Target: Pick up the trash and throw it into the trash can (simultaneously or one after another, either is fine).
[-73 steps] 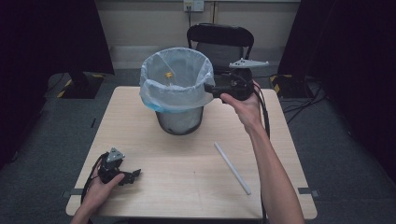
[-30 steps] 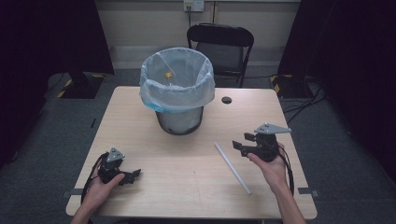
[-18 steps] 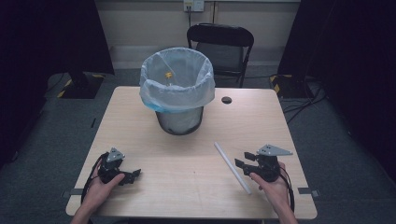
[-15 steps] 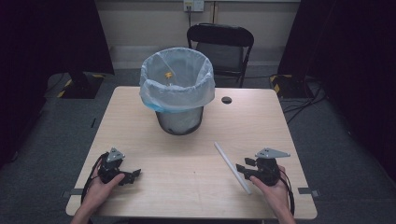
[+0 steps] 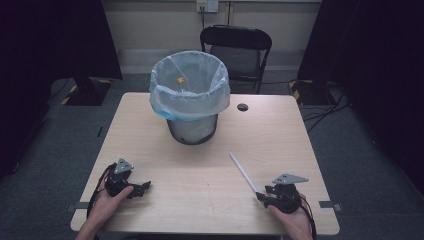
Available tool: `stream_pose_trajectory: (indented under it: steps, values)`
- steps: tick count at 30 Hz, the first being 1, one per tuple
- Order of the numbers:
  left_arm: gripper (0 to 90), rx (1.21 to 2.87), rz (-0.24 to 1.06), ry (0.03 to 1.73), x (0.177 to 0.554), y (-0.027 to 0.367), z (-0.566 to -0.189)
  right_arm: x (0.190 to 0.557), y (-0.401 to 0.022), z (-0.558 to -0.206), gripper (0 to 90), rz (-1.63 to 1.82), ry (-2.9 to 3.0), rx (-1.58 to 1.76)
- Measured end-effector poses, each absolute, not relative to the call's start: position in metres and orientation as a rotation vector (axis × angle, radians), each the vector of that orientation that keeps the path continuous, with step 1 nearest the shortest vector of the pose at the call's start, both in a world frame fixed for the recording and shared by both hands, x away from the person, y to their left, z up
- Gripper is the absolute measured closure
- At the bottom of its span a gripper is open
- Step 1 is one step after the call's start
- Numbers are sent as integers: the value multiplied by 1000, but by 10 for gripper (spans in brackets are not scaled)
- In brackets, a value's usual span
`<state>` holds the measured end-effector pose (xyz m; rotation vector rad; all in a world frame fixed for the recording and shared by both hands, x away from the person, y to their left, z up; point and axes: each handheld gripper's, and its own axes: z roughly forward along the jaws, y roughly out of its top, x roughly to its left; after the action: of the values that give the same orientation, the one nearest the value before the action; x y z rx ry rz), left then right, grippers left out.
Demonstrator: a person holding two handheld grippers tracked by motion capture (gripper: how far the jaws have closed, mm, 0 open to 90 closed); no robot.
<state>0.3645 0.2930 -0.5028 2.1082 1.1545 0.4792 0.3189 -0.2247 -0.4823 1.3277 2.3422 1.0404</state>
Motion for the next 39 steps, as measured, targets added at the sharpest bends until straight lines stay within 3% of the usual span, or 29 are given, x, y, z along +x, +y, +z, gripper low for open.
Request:
stream_pose_trajectory:
  steps: [18, 39]
  values:
    - [0, 2106, 481, 1156, 364, 293, -503, 300, -216, -481, 797, 877, 2387, 1248]
    - [0, 2107, 481, 1156, 365, 293, -503, 309, -216, -477, 814, 1034, 2349, 1332]
